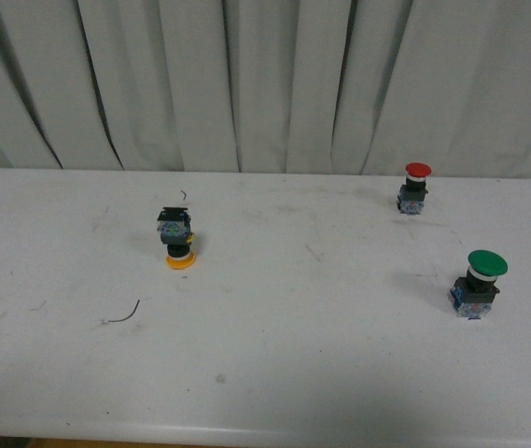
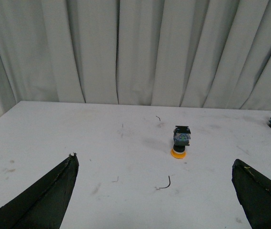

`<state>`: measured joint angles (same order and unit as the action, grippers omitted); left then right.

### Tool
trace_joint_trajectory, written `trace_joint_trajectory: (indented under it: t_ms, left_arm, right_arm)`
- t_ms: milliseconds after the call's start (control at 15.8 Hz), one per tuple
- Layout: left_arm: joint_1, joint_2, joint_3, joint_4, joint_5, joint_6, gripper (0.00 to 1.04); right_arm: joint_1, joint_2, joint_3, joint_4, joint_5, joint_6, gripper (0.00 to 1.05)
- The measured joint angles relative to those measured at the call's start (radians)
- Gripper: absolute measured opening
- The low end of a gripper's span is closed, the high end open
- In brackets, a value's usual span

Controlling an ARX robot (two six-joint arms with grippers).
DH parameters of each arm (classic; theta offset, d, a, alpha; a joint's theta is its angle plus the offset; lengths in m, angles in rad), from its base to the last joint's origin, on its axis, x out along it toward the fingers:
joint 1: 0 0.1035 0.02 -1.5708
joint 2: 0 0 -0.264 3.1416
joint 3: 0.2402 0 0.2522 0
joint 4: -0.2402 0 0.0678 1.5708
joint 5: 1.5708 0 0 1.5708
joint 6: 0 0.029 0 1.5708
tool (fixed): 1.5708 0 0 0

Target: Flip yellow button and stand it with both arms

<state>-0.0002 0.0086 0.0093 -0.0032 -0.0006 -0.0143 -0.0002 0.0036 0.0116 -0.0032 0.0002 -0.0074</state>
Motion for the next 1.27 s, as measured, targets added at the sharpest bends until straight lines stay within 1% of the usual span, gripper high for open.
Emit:
trace_joint_trajectory:
  t_ms: [1269]
  left_arm:
    - [0.000,0.000,0.000,0.000,0.000,0.000,0.98]
  right_arm:
    - [0.000,0.000,0.000,0.000,0.000,0.000,0.98]
